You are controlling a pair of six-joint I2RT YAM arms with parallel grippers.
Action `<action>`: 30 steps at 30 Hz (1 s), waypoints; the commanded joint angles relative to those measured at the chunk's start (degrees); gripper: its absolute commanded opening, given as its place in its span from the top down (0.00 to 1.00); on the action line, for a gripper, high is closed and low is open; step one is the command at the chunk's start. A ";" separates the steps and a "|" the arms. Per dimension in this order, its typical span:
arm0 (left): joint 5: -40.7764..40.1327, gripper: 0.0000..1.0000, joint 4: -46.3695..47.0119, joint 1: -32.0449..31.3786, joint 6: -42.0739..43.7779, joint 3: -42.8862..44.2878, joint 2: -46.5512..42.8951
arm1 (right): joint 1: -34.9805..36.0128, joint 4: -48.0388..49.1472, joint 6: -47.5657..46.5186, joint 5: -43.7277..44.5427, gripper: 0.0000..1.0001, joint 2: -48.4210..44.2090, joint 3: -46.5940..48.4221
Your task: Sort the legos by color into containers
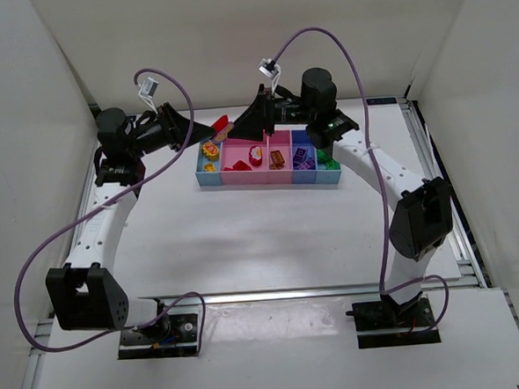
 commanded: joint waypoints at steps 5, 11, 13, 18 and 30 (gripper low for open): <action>1.07 0.90 1.31 -0.01 0.59 0.69 -2.85 | 1.91 5.57 3.36 0.57 0.35 1.43 4.95; 0.89 0.90 1.66 -0.01 0.33 0.77 -2.59 | 3.14 5.92 3.36 -0.66 0.42 1.69 4.78; 0.89 0.90 2.02 -0.01 0.15 0.86 -2.41 | 3.50 6.27 3.63 -1.10 0.44 1.70 4.25; 0.72 0.90 2.10 -0.10 0.06 0.69 -2.50 | 3.85 7.07 3.36 -1.89 0.55 1.96 4.07; -1.04 0.90 2.10 -0.10 0.24 0.24 -2.06 | 5.61 7.86 2.58 -5.49 0.99 1.43 4.25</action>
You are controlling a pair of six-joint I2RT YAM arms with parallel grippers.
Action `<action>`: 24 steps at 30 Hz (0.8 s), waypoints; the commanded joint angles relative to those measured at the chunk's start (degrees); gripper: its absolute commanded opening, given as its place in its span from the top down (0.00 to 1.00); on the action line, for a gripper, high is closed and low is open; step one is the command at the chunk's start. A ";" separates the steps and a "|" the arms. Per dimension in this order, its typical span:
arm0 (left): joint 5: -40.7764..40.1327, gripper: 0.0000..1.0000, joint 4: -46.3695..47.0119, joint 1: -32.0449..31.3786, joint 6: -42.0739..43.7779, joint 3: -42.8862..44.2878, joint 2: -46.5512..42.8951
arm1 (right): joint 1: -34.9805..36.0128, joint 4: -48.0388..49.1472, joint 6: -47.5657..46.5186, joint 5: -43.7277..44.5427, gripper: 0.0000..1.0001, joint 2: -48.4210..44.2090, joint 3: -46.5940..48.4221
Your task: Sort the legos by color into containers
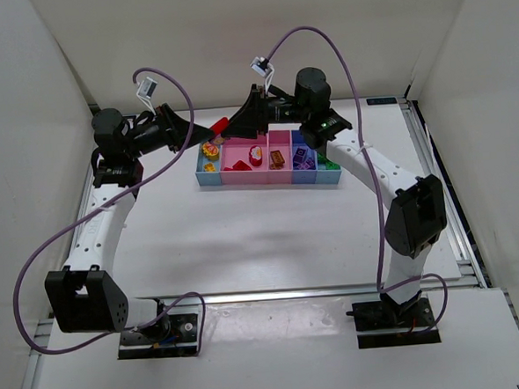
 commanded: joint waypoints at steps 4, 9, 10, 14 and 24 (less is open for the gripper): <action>-3.88 0.90 1.82 -0.45 -0.42 0.71 -1.21 | 3.60 3.09 -4.47 -5.96 1.00 -1.96 -1.53; -3.88 0.90 2.97 -0.45 -0.77 1.15 -1.21 | 2.72 0.02 -9.39 -10.00 1.00 -3.37 -6.54; -3.97 0.90 3.06 -0.45 -0.77 1.06 -1.38 | 2.54 -1.12 -10.53 -10.44 1.00 -3.46 -6.90; -4.15 0.90 3.41 -0.53 -0.86 0.44 -1.47 | 1.84 -2.36 -11.86 -11.93 1.00 -3.98 -9.53; -6.60 0.90 -2.64 -0.45 6.34 -2.54 -4.02 | -1.50 -25.90 -30.47 -0.18 0.51 -12.22 -12.43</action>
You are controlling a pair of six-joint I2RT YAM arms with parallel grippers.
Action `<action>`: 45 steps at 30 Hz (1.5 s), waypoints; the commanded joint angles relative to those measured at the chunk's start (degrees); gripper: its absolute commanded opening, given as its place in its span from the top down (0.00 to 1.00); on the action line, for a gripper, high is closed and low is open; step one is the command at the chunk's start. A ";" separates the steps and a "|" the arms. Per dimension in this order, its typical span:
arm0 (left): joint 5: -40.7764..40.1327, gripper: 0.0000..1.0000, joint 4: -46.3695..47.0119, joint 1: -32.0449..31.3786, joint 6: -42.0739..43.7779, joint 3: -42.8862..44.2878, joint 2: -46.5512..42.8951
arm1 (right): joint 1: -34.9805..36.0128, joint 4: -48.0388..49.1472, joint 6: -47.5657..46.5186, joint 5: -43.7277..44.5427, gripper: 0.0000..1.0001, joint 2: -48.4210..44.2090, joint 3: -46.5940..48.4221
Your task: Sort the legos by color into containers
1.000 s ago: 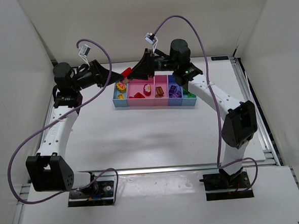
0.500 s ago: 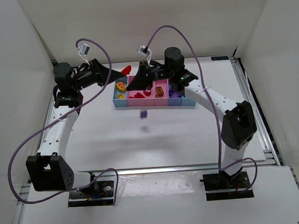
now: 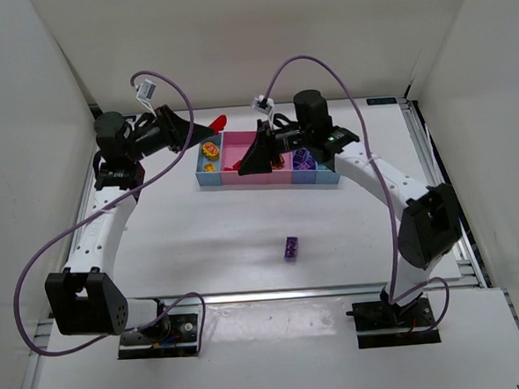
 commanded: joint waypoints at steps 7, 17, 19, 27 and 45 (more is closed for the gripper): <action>-2.14 0.90 -11.00 -0.40 11.21 0.20 0.02 | -6.39 -22.55 -24.78 35.76 0.35 -14.71 -2.65; -13.25 0.90 -36.58 -10.93 27.65 21.18 17.76 | -19.93 -35.12 -24.72 42.45 0.17 -18.14 -0.64; -15.30 0.90 -37.65 -12.00 27.92 24.20 20.59 | -21.51 -38.56 -25.68 41.76 0.17 -17.27 2.61; -33.04 0.90 -42.66 -16.66 29.23 35.37 32.29 | -26.00 -41.21 -26.82 30.45 0.15 -18.06 2.36; -41.59 0.26 -44.69 -17.10 30.99 38.45 41.44 | -19.33 -59.49 -66.89 23.56 0.16 -13.93 0.78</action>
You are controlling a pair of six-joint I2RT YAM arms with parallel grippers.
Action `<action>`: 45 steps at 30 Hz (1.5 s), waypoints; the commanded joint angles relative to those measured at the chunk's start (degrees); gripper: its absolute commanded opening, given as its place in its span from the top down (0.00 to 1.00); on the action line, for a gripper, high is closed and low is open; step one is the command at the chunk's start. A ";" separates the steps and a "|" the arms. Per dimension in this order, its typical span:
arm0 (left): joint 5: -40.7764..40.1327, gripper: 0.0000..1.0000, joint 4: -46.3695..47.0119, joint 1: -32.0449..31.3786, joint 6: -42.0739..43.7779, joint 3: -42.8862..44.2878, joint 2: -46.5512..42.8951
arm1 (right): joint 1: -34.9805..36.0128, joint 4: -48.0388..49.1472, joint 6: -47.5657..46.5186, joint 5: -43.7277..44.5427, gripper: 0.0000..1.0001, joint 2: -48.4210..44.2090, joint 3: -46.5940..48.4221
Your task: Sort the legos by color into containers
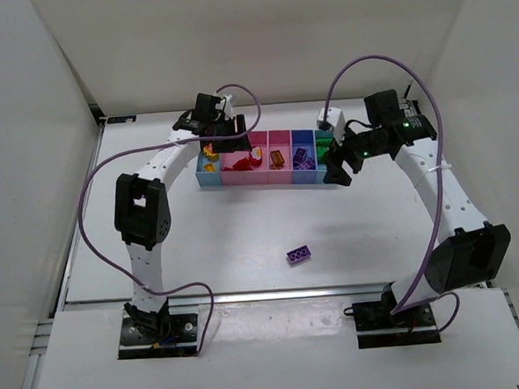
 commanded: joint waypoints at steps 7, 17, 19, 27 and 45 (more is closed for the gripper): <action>5.22 0.17 5.82 2.02 -0.50 -1.59 -6.66 | 3.38 -0.23 -21.39 -0.41 0.18 -0.18 -7.47; 14.21 0.14 10.70 18.42 -8.88 -10.90 -27.21 | 17.38 1.72 -40.65 -2.35 0.18 -3.09 -22.31; 14.46 0.14 10.23 19.34 -8.69 -11.89 -28.12 | 20.06 2.15 -40.04 -1.73 0.19 -3.26 -22.86; 14.47 0.14 9.53 23.04 -7.54 -20.50 -36.55 | 33.95 5.41 -25.38 4.59 0.24 -1.78 -26.91; 14.91 0.13 8.82 24.09 -5.35 -23.68 -40.34 | 38.00 16.83 -11.82 15.58 0.23 5.26 -31.82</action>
